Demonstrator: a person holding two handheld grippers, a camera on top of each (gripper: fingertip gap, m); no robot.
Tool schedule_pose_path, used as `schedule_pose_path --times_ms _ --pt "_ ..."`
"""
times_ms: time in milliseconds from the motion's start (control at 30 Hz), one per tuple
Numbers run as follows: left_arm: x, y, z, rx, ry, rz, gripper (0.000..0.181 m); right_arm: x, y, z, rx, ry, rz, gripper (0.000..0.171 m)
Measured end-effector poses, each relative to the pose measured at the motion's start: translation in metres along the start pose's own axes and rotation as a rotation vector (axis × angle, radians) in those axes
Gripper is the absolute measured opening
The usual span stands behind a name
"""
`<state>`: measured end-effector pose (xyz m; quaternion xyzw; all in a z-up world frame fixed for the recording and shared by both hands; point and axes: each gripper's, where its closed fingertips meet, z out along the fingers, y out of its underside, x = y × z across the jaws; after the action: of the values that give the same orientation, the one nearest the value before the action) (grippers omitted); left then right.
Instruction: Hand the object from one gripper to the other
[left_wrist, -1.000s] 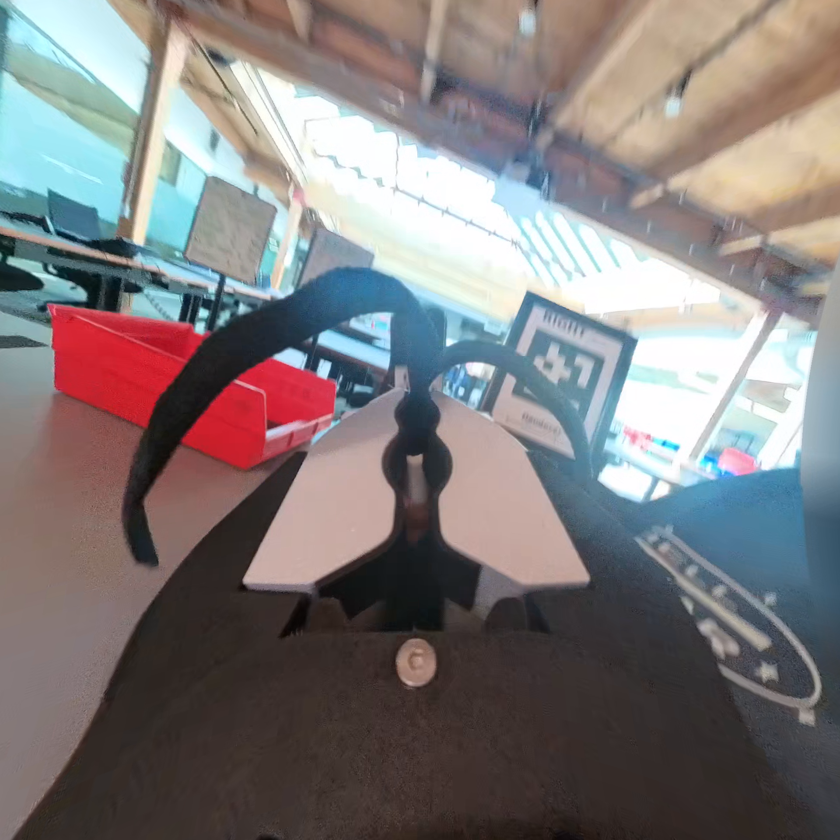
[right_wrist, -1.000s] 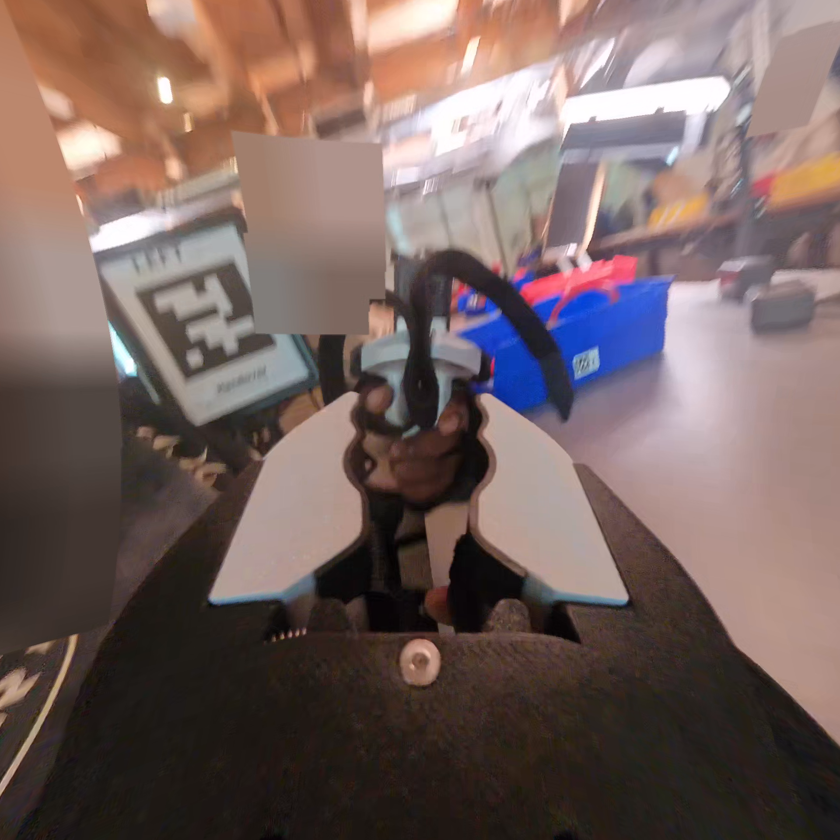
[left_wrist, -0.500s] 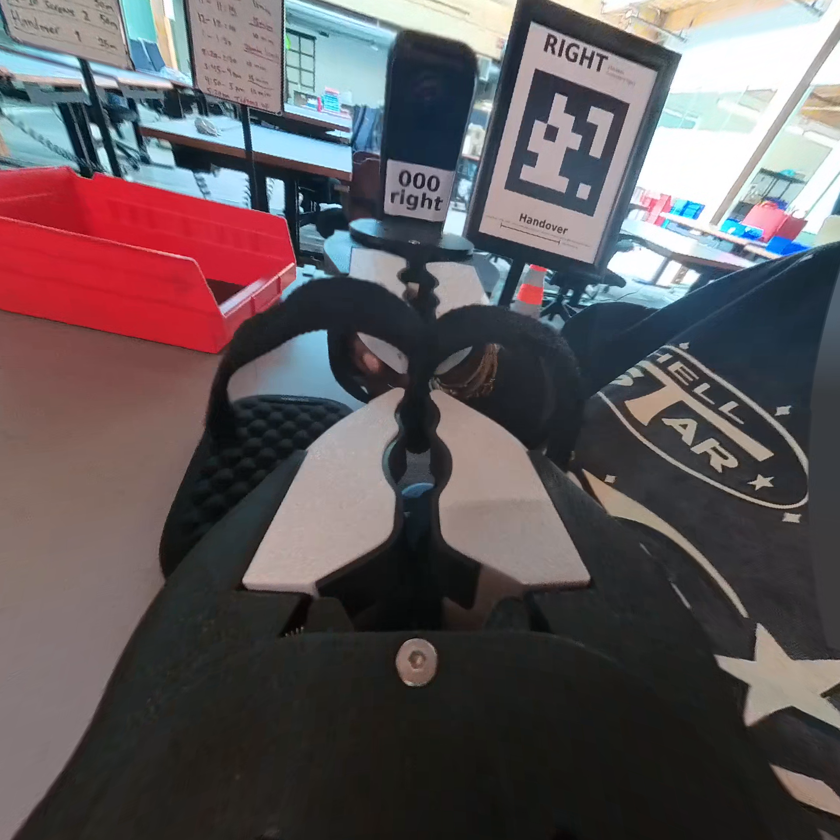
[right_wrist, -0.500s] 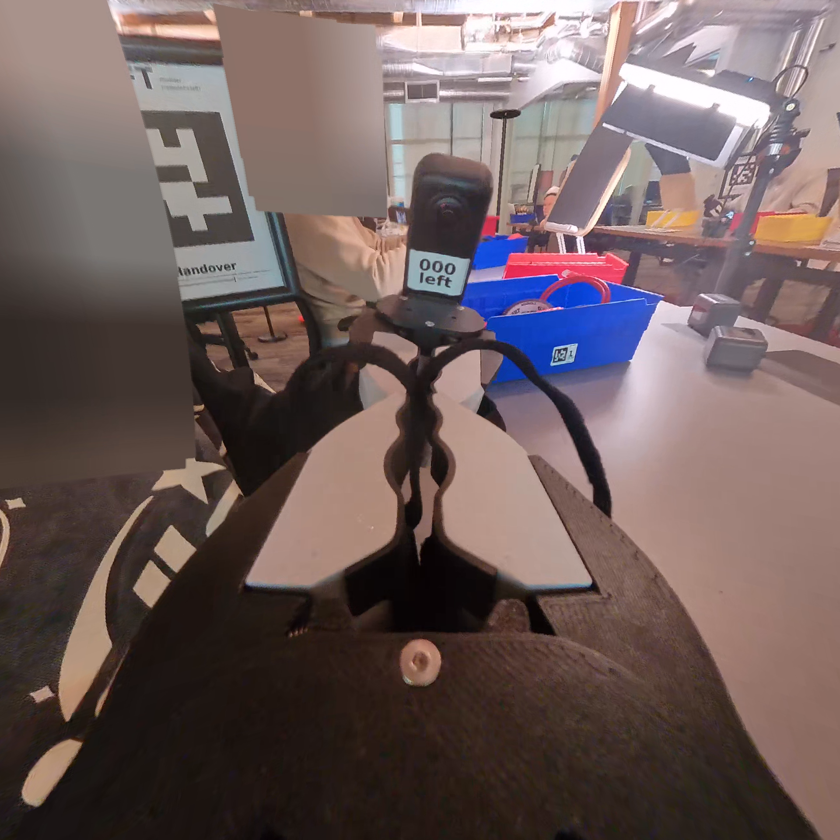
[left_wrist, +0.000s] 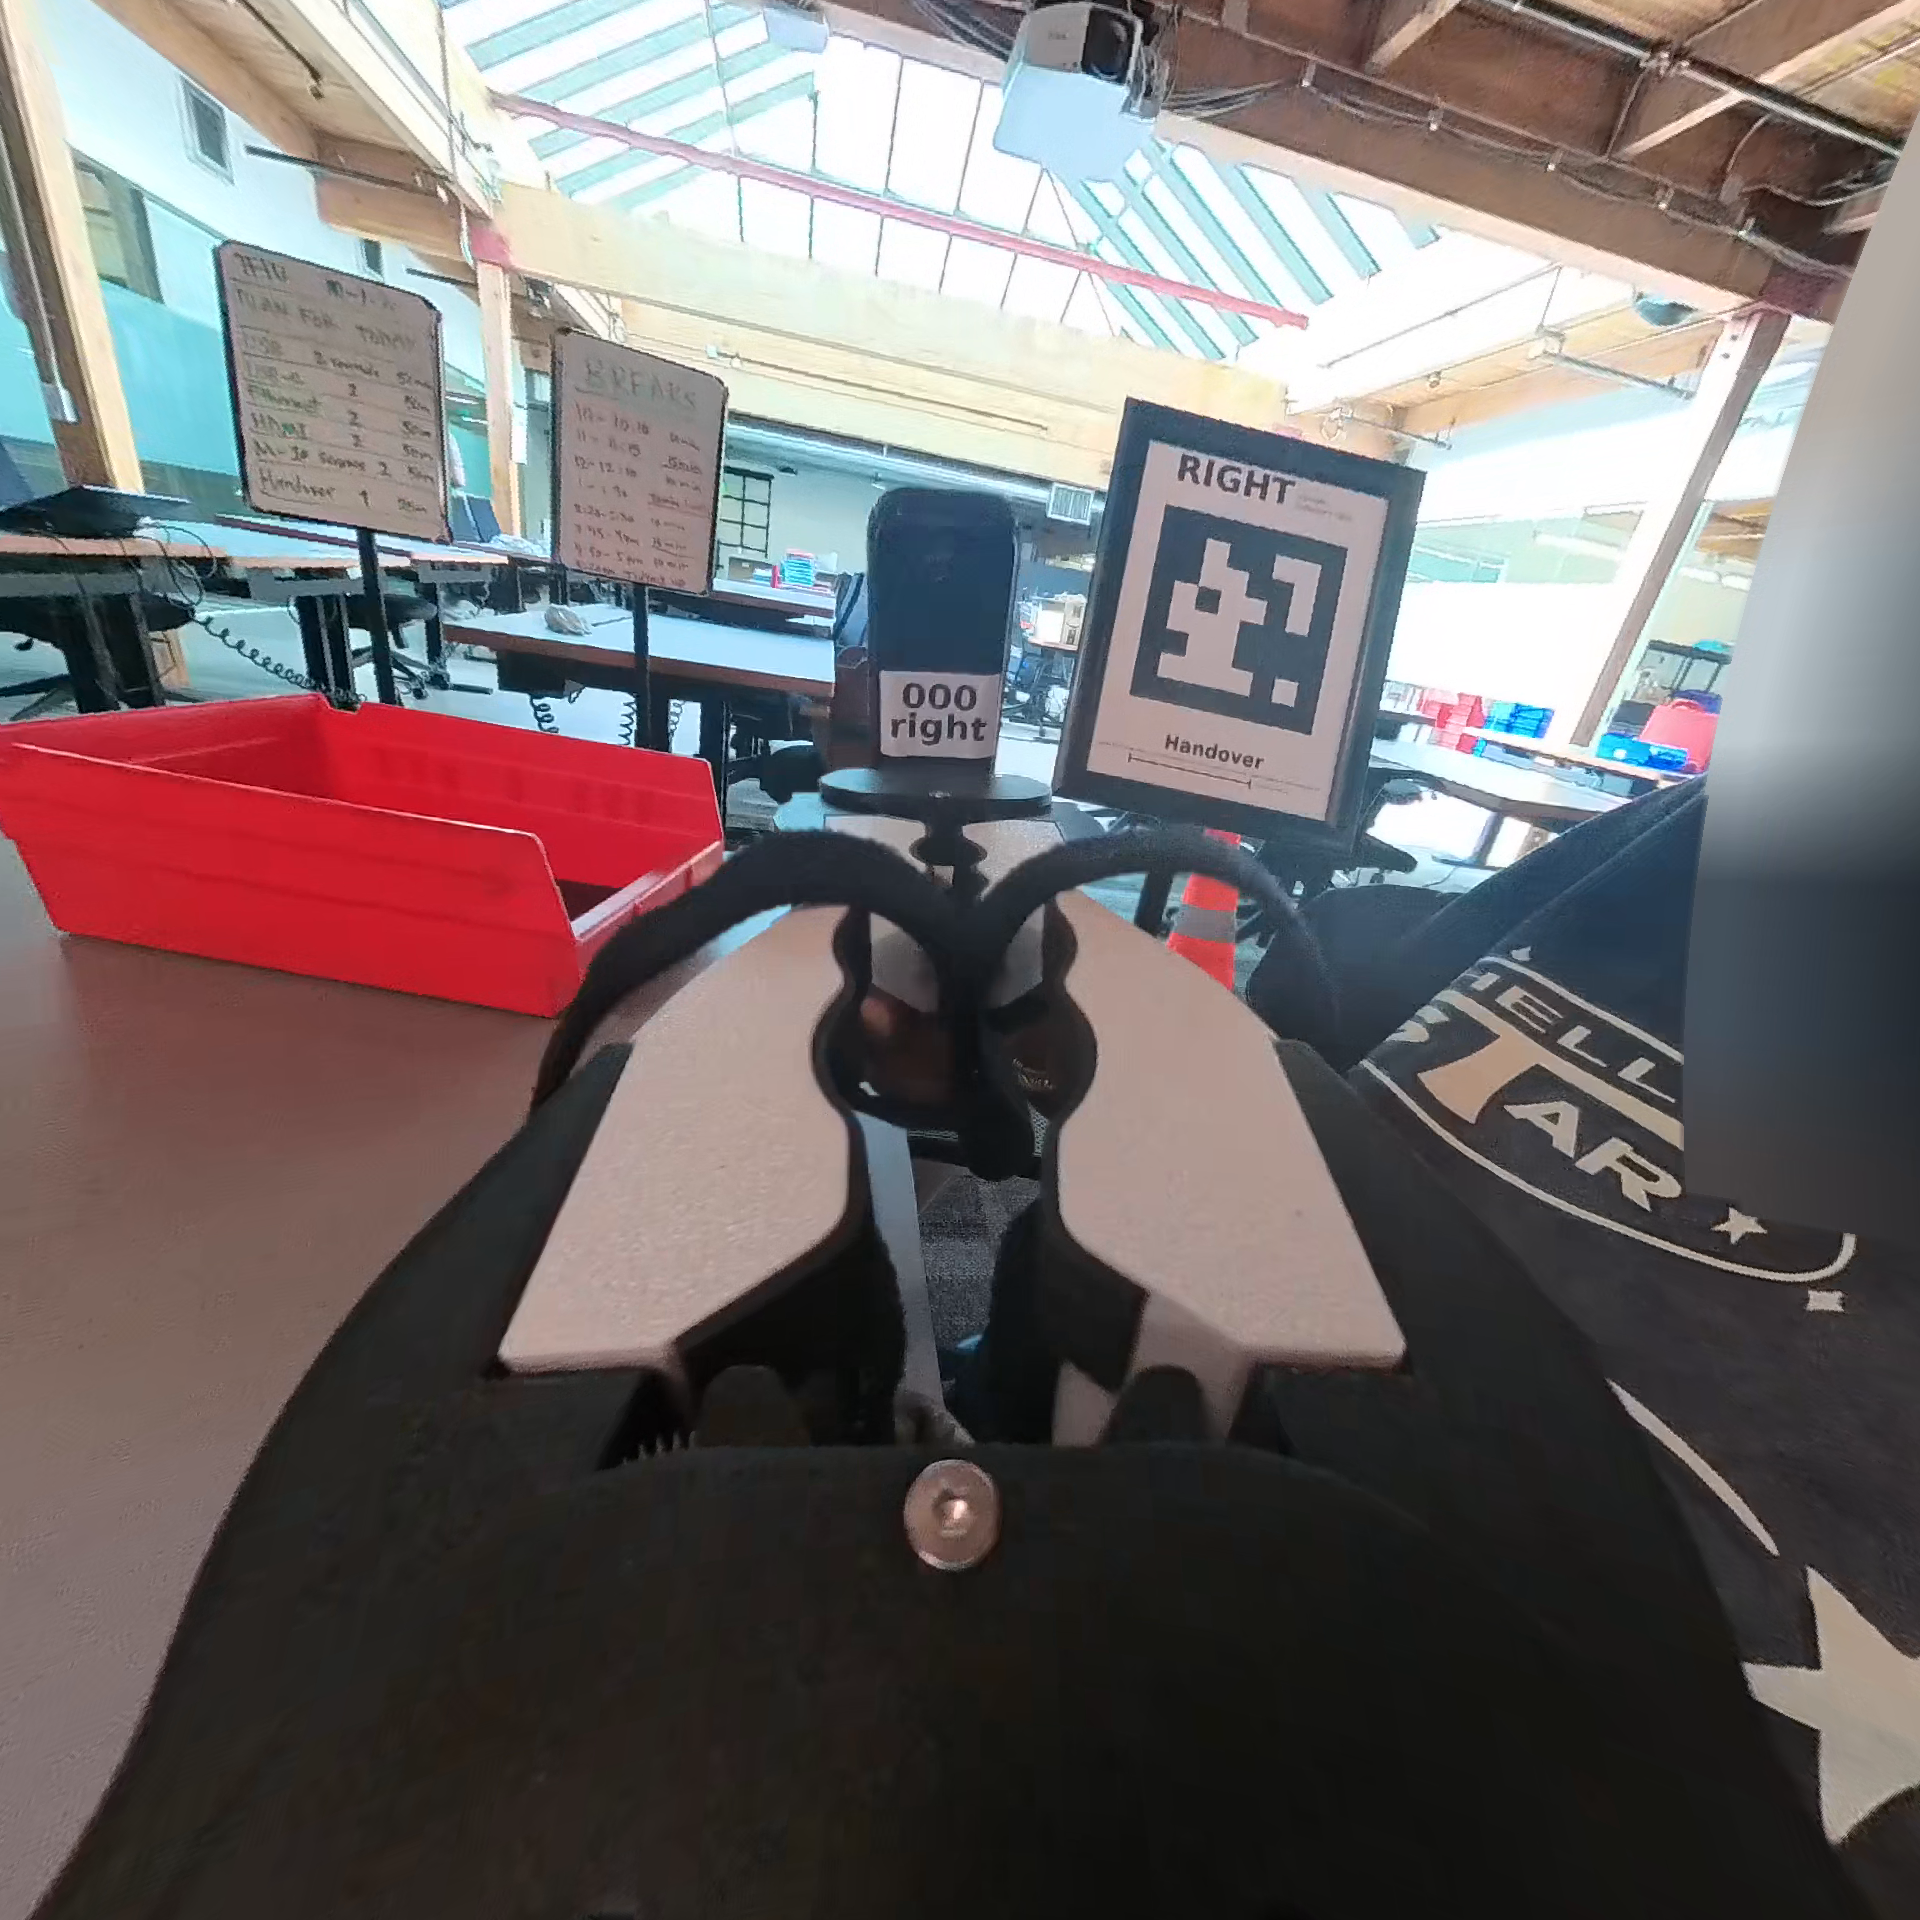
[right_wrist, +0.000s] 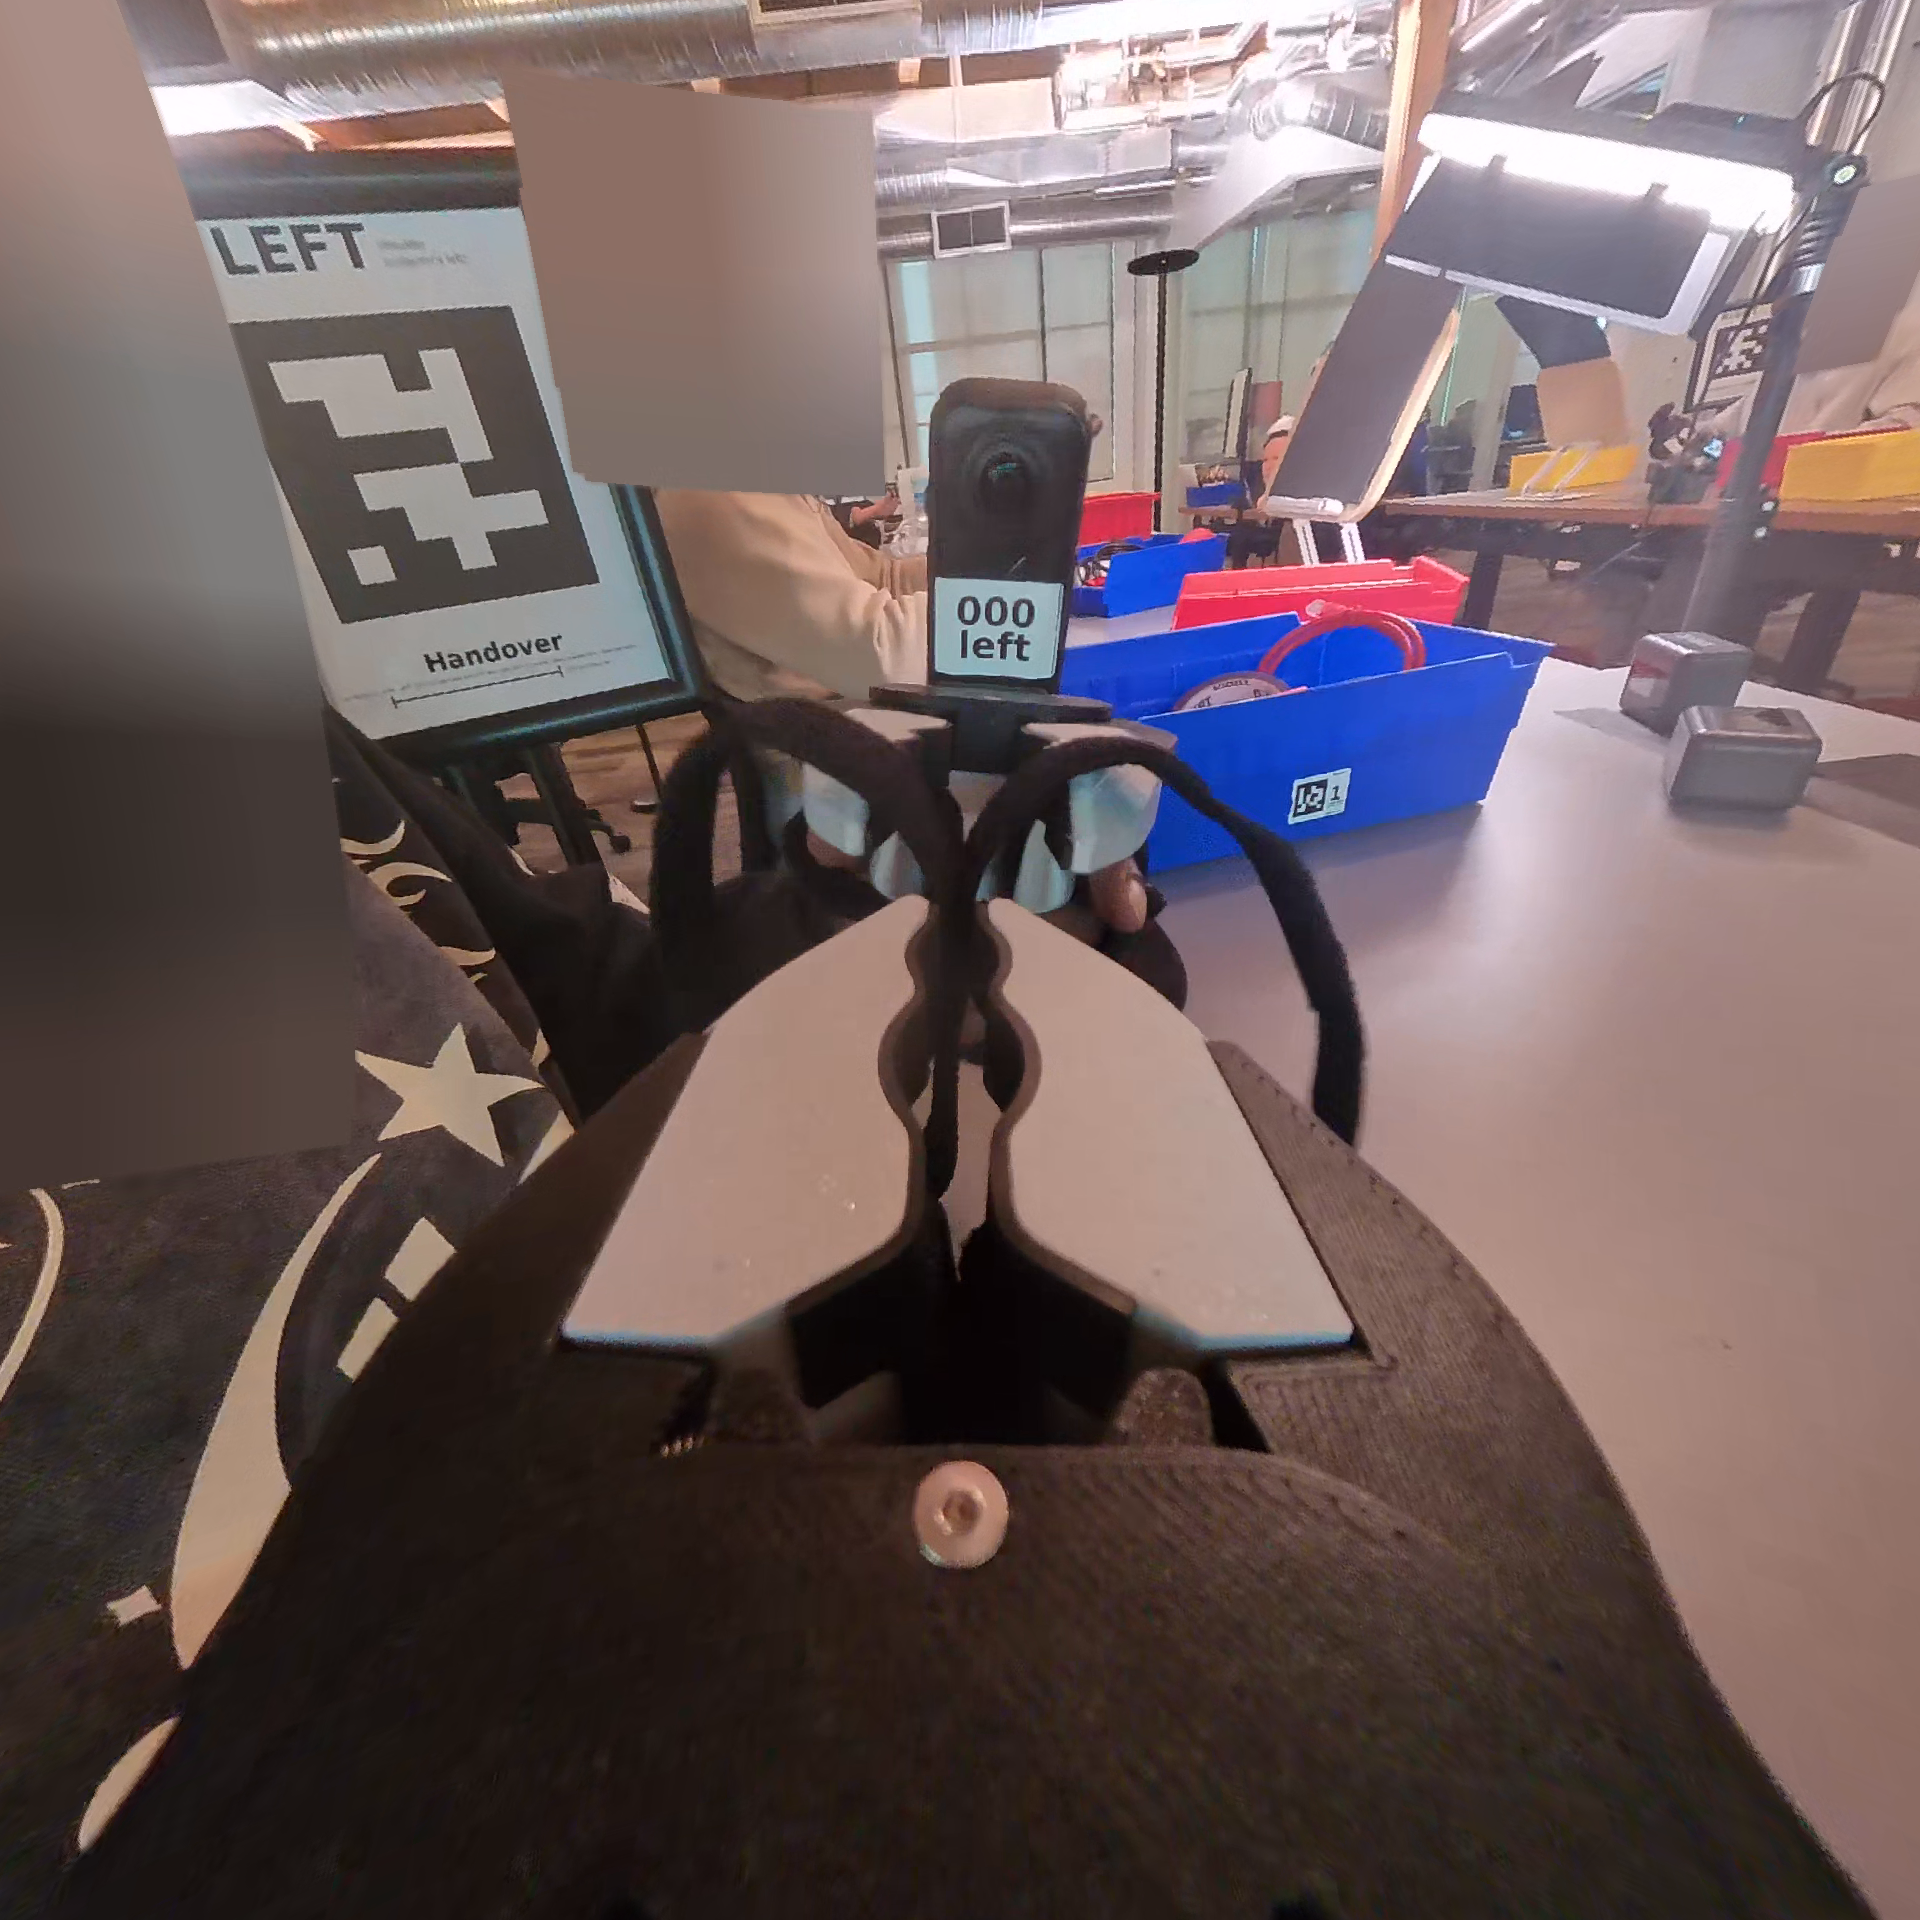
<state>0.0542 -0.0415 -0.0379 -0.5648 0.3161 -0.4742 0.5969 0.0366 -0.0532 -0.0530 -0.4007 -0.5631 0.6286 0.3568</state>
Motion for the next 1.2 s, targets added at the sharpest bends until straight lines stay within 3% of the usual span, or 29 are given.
schedule_pose_path --times_ms 200,333,467,600,800,1067,1200 --pt "0.003 -0.002 0.0 0.024 0.013 0.015 0.006 -0.001 0.002 0.002 -0.015 0.001 -0.013 0.005" --pt "0.004 0.004 0.001 -0.013 0.025 0.02 0.006 -0.003 0.007 0.001 -0.041 -0.033 0.012 0.007" --pt "0.007 0.018 0.002 -0.125 0.045 0.026 0.004 -0.002 -0.001 -0.005 -0.036 -0.014 -0.017 0.043" --pt "0.014 0.031 0.007 -0.203 0.079 0.034 0.005 -0.006 0.003 -0.001 -0.059 -0.014 -0.039 0.041" --pt "0.01 0.031 0.002 -0.229 0.058 0.051 0.005 -0.007 -0.002 0.001 -0.009 -0.029 0.014 0.014" --pt "0.008 0.039 0.003 -0.282 0.031 0.096 0.005 -0.008 -0.004 0.003 0.02 -0.044 0.028 0.006" --pt "0.004 0.029 0.005 -0.208 0.01 0.1 0.034 -0.005 -0.004 0.0 0.014 -0.027 0.035 0.006"
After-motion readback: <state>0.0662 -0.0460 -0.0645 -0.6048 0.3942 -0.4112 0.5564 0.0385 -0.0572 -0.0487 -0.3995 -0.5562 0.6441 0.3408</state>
